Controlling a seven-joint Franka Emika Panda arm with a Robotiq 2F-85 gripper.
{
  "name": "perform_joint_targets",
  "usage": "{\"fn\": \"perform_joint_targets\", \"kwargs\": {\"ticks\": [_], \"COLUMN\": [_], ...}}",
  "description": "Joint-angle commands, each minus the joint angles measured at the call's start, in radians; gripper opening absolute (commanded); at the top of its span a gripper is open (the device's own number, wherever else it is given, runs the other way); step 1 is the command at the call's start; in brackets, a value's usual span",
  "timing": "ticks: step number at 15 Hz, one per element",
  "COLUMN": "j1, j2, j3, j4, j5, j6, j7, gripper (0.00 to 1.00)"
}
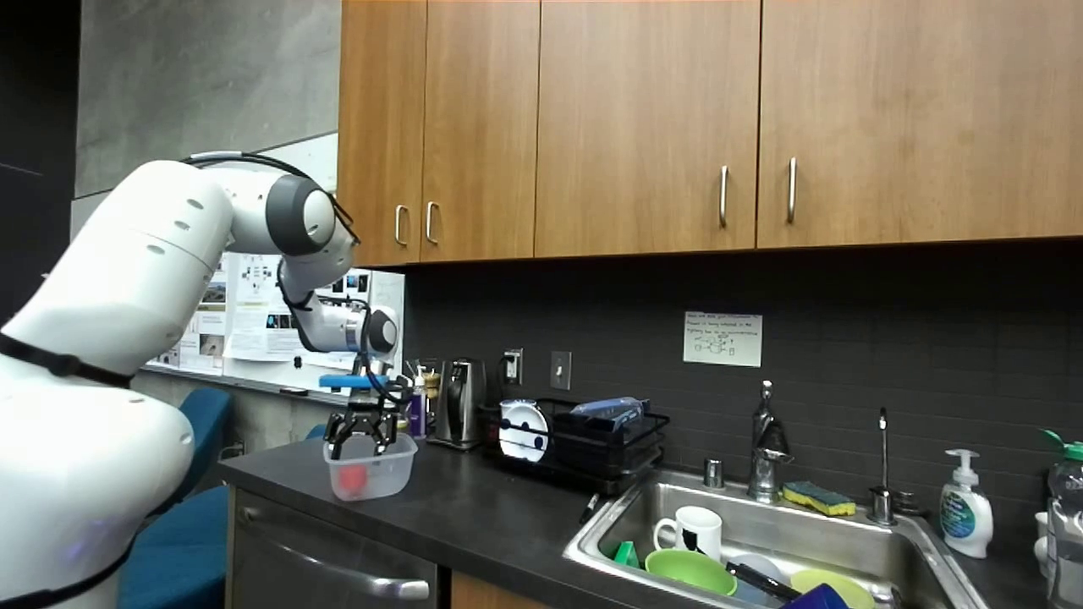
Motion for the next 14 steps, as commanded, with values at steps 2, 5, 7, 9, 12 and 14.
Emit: {"fn": "perform_joint_targets", "kwargs": {"ticks": [2, 5, 7, 9, 12, 14], "j1": [-0.003, -0.006, -0.007, -0.009, -0.013, -0.015], "j2": [-0.036, -0.035, -0.037, -0.038, -0.041, -0.045], "j3": [0.000, 0.000, -0.001, -0.001, -0.003, -0.004], "j4": [-0.080, -0.097, -0.105, -0.109, -0.110, -0.109], "j5": [0.036, 0.049, 0.052, 0.056, 0.058, 0.059], "j6": [0.050, 0.072, 0.085, 0.097, 0.106, 0.110], "j7": [0.011, 0.003, -0.002, -0.005, -0.008, -0.010], "gripper": [1.00, 1.00, 1.00, 0.73, 0.52, 0.36]}}
